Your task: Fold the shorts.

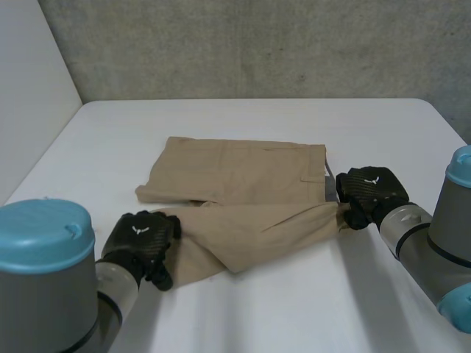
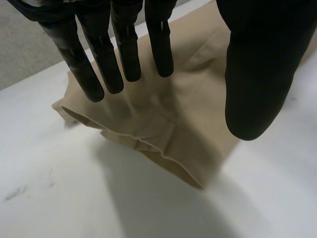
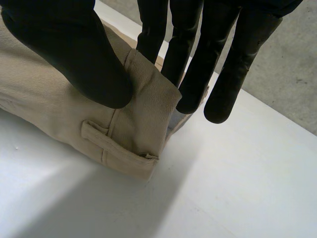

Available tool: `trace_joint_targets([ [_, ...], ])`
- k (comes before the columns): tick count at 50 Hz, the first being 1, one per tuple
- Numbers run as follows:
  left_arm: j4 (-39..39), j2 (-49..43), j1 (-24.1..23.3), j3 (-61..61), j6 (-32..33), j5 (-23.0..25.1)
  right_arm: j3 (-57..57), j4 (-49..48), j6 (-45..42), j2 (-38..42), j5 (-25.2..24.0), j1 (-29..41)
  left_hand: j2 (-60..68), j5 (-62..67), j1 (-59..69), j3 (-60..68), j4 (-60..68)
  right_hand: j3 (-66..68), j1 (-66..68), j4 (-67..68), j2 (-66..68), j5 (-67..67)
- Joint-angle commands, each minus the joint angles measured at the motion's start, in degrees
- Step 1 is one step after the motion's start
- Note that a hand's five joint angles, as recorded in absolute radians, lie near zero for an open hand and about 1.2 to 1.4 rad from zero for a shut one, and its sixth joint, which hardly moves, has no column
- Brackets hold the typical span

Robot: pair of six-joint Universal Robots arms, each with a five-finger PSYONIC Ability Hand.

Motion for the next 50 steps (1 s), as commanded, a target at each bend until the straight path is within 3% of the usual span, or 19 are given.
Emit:
trace_joint_targets([
  [1,2.46,-3.40,0.71,2.49,0.38,-0.16,0.42,-0.03,-0.18,0.00,-0.26,-0.08,1.94,2.52,1.49,1.67,2.27,12.48,25.82,11.81,12.50,13.58],
  [13,4.22,-9.28,0.98,4.69,0.73,-3.24,0.07,-0.11,-0.27,0.00,-0.61,0.01,3.62,4.20,3.17,3.35,3.96,12.48,25.82,11.81,12.50,13.58],
  [27,6.41,-12.27,4.05,5.83,0.91,-3.24,-0.19,-0.20,-0.62,0.09,-0.34,0.27,12.54,13.11,12.09,12.26,12.87,12.48,25.82,11.81,12.50,13.58],
  [32,7.99,-12.71,4.49,5.66,0.91,-3.33,-0.37,-0.20,-0.71,0.09,-0.17,0.19,38.38,38.96,37.93,38.11,38.72,12.48,25.82,11.81,12.50,13.58],
  [33,8.34,-12.45,4.84,5.48,0.91,-3.33,-0.46,-0.20,-0.71,0.09,-0.17,0.19,51.08,51.65,50.63,50.80,51.41,12.48,25.82,11.81,12.50,13.58],
  [34,8.43,-12.28,5.02,5.40,0.91,-3.24,-0.63,-0.20,-0.80,0.00,-0.17,0.10,51.20,51.78,50.76,50.93,51.54,12.48,25.82,11.81,12.50,13.58],
  [46,6.59,4.06,6.60,3.55,8.55,-2.01,-3.09,5.06,-6.67,-4.30,-0.61,-0.95,51.21,51.78,50.76,50.93,51.54,12.48,25.82,11.81,12.50,13.58],
  [50,3.36,8.81,8.97,3.02,10.58,2.36,-3.18,6.04,-8.79,-4.57,-0.35,-1.92,51.21,51.78,50.76,50.93,51.54,12.48,25.82,11.81,12.50,13.58],
])
